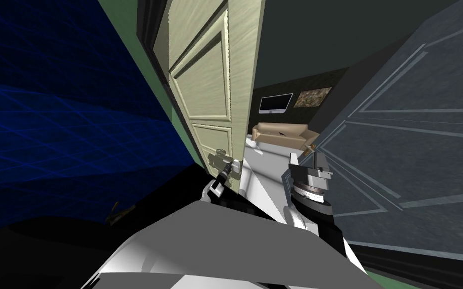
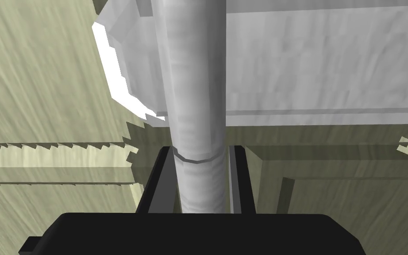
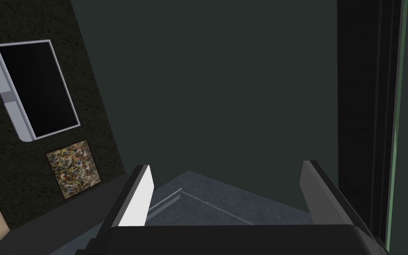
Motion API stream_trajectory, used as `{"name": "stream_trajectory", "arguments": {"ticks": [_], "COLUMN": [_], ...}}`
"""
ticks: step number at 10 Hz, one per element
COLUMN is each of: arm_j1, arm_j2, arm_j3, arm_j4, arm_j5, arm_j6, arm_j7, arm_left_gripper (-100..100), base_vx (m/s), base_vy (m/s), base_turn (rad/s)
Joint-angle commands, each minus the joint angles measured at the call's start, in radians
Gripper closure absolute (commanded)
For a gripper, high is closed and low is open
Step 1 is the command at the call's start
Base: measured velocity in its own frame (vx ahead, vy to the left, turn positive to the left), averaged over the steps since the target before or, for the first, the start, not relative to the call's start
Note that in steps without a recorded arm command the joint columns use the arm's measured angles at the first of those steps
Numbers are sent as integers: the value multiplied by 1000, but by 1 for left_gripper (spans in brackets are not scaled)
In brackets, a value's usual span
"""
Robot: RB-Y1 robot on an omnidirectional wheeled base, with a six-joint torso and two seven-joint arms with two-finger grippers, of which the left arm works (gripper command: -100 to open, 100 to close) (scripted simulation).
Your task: Push the door open
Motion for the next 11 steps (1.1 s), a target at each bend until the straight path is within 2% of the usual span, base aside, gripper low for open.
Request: {"name": "stream_trajectory", "arguments": {"ticks": [1,7,11], "arm_j1": [-12,-35,-47], "arm_j2": [-2,-16,-24], "arm_j3": [23,93,128], "arm_j4": [4,37,54], "arm_j5": [3,9,13], "arm_j6": [2,5,6], "arm_j7": [-4,-21,-29], "arm_left_gripper": [100,100,100], "base_vx": [142,147,109], "base_vy": [-108,-108,-95], "base_turn": [71,46,56]}}
